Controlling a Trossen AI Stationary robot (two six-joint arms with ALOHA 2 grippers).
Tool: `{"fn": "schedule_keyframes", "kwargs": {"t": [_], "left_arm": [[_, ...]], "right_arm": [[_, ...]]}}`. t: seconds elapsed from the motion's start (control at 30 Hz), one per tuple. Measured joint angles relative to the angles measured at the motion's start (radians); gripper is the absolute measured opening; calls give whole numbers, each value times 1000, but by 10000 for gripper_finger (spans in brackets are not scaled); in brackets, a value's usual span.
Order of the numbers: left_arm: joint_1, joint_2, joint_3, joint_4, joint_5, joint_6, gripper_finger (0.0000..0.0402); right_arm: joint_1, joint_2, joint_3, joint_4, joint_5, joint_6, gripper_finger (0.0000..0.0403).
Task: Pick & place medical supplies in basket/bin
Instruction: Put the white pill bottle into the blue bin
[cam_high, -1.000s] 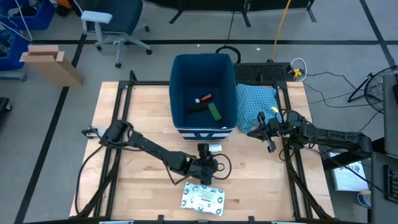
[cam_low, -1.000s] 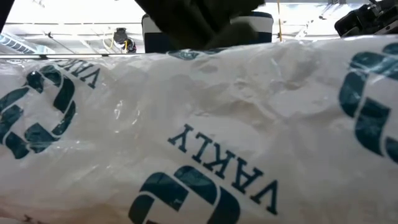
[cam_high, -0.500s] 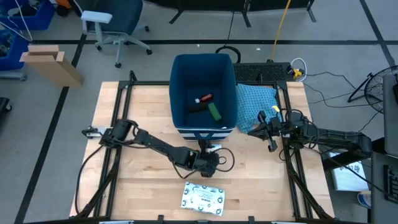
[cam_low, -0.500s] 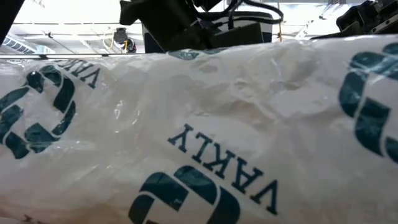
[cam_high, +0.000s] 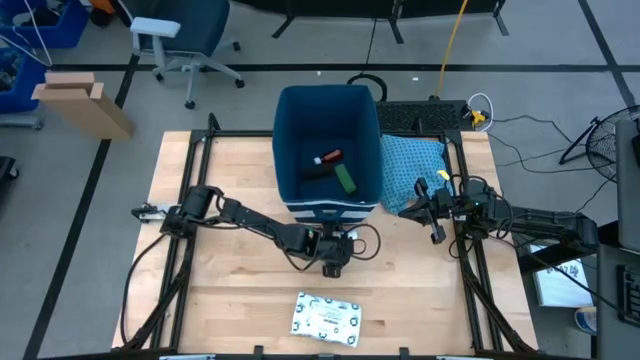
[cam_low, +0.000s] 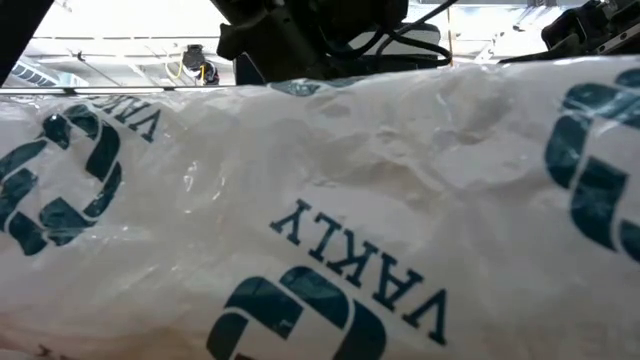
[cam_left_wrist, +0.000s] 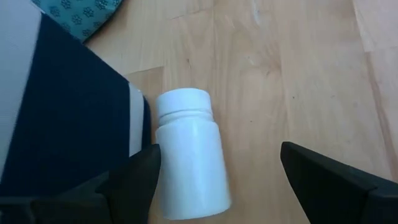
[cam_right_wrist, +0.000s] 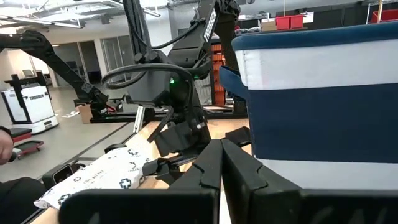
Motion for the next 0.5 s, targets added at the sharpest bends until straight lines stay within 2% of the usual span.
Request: {"fn": "schedule_keyframes", "kwargs": {"t": [0.27, 0.37, 0.5], "left_arm": [[21, 19, 0, 21, 58, 24, 337], [22, 38, 0, 38, 113, 32, 337], [14, 41, 0, 49, 132, -43, 337]], "right_arm": [[0, 0, 0, -1, 0, -7, 0], [0, 2, -1, -1, 0, -7, 0], [0, 8, -1, 0, 0, -7, 0]]}}
